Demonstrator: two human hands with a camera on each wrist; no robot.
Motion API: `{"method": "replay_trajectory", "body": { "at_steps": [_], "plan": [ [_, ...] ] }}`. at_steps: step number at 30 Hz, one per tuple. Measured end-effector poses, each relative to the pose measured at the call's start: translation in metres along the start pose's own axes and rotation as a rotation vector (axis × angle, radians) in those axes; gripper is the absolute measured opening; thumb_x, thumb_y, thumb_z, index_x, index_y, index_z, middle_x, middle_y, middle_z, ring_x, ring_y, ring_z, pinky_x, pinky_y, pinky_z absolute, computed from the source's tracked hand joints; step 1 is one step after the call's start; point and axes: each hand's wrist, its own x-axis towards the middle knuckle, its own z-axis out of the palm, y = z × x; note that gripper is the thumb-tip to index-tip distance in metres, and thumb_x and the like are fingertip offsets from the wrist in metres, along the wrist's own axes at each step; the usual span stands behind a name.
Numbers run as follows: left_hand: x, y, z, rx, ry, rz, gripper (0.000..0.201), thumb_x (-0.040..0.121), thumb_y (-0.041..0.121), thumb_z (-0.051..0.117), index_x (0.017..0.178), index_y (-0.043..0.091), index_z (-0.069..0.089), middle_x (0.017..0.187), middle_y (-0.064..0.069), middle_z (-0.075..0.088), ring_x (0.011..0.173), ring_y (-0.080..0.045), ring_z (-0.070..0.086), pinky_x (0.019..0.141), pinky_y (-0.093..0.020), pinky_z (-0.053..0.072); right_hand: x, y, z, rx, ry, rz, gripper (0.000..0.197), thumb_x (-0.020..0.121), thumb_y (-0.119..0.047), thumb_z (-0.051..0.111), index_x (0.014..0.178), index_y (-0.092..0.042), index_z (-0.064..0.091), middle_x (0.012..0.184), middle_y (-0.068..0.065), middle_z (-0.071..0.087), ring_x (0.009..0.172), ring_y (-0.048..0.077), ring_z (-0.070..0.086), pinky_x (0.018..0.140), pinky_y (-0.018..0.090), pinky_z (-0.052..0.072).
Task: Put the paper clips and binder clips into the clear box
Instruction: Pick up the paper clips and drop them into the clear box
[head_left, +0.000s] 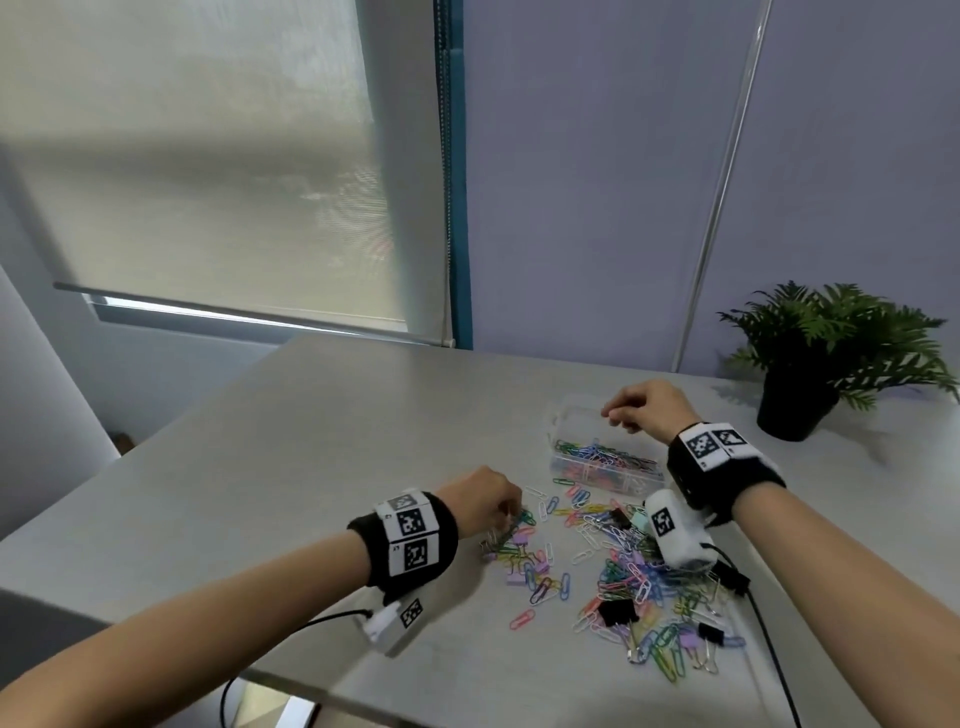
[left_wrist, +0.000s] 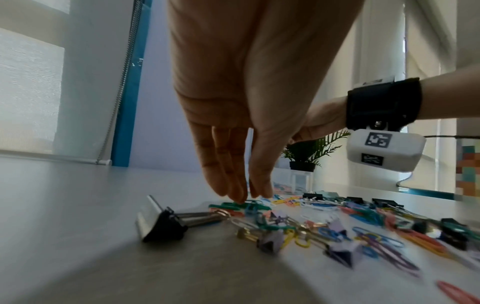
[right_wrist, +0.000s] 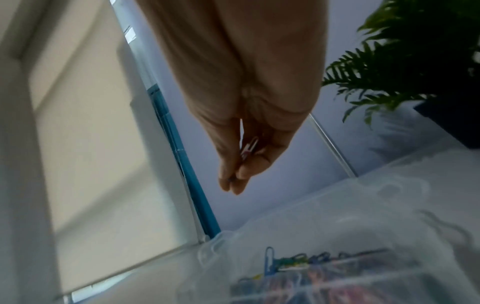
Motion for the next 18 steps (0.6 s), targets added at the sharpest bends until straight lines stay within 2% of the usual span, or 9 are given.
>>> {"method": "replay_trajectory", "body": {
  "at_steps": [3, 5, 7, 8, 11, 14, 16, 18],
  "plan": [
    [0.018, 0.001, -0.005, -0.013, 0.037, -0.041, 0.034, 0.086, -0.005, 0.048, 0.115, 0.006, 0.061, 0.117, -0.014, 0.061, 0.109, -0.028, 0.057, 0.092, -0.034, 0.046, 0.003, -0.009, 0.007, -0.319, -0.032, -0.022, 0.018, 0.084, -0.003, 0.062, 0.100, -0.001, 0.069, 0.102, 0.016, 0.070, 0.093, 0.025, 0.064, 0.082, 0.022, 0.046],
    [0.026, 0.001, -0.006, 0.010, 0.007, -0.062, 0.032, 0.086, -0.002, 0.050, 0.115, 0.008, 0.060, 0.118, -0.014, 0.059, 0.108, -0.031, 0.057, 0.092, -0.037, 0.048, -0.006, -0.017, 0.016, -0.458, -0.052, -0.097, 0.023, 0.085, -0.005, 0.061, 0.107, -0.006, 0.067, 0.115, 0.013, 0.066, 0.110, 0.026, 0.059, 0.096, 0.030, 0.042],
    [0.032, 0.003, -0.003, 0.051, -0.025, -0.073, 0.027, 0.086, 0.004, 0.055, 0.112, 0.008, 0.062, 0.118, -0.013, 0.058, 0.107, -0.031, 0.057, 0.088, -0.036, 0.047, -0.022, -0.026, 0.030, -0.454, -0.141, -0.225, 0.023, 0.085, -0.003, 0.058, 0.106, -0.007, 0.067, 0.113, 0.012, 0.067, 0.108, 0.025, 0.061, 0.096, 0.033, 0.045],
    [0.035, 0.005, -0.002, 0.063, -0.031, -0.079, 0.025, 0.085, 0.005, 0.056, 0.109, 0.009, 0.063, 0.118, -0.012, 0.058, 0.107, -0.030, 0.058, 0.086, -0.035, 0.047, -0.031, -0.029, 0.038, -0.448, -0.236, -0.267, 0.023, 0.085, -0.003, 0.058, 0.105, -0.007, 0.067, 0.111, 0.011, 0.068, 0.104, 0.024, 0.063, 0.093, 0.032, 0.049],
    [0.041, 0.008, 0.001, 0.090, -0.053, -0.108, 0.023, 0.085, 0.010, 0.060, 0.107, 0.011, 0.066, 0.114, -0.011, 0.065, 0.105, -0.030, 0.061, 0.084, -0.034, 0.049, -0.045, -0.027, 0.066, -0.599, -0.513, -0.275, 0.029, 0.082, -0.011, 0.067, 0.111, -0.011, 0.064, 0.114, 0.008, 0.064, 0.105, 0.023, 0.060, 0.089, 0.033, 0.049],
    [0.040, 0.005, -0.002, 0.102, -0.084, -0.108, 0.024, 0.084, 0.013, 0.061, 0.108, 0.011, 0.065, 0.112, -0.012, 0.067, 0.104, -0.030, 0.063, 0.081, -0.031, 0.047, -0.050, -0.021, 0.086, -0.749, -0.608, -0.274, 0.052, 0.071, -0.028, 0.077, 0.116, -0.014, 0.055, 0.116, 0.008, 0.056, 0.108, 0.027, 0.055, 0.090, 0.041, 0.048],
    [0.037, -0.001, -0.005, 0.106, -0.078, -0.103, 0.022, 0.085, 0.010, 0.059, 0.107, 0.009, 0.064, 0.112, -0.013, 0.066, 0.105, -0.030, 0.062, 0.081, -0.032, 0.046, -0.054, -0.019, 0.089, -0.755, -0.636, -0.293, 0.066, 0.069, -0.038, 0.077, 0.123, -0.015, 0.047, 0.121, 0.006, 0.050, 0.112, 0.025, 0.050, 0.094, 0.041, 0.045],
    [0.033, -0.006, -0.009, 0.095, -0.066, -0.092, 0.021, 0.086, 0.008, 0.057, 0.106, 0.008, 0.064, 0.112, -0.015, 0.066, 0.106, -0.030, 0.060, 0.086, -0.034, 0.047, -0.058, -0.019, 0.087, -0.732, -0.650, -0.315, 0.071, 0.069, -0.041, 0.076, 0.126, -0.014, 0.044, 0.124, 0.005, 0.046, 0.114, 0.024, 0.047, 0.095, 0.039, 0.044]
  ]
}}
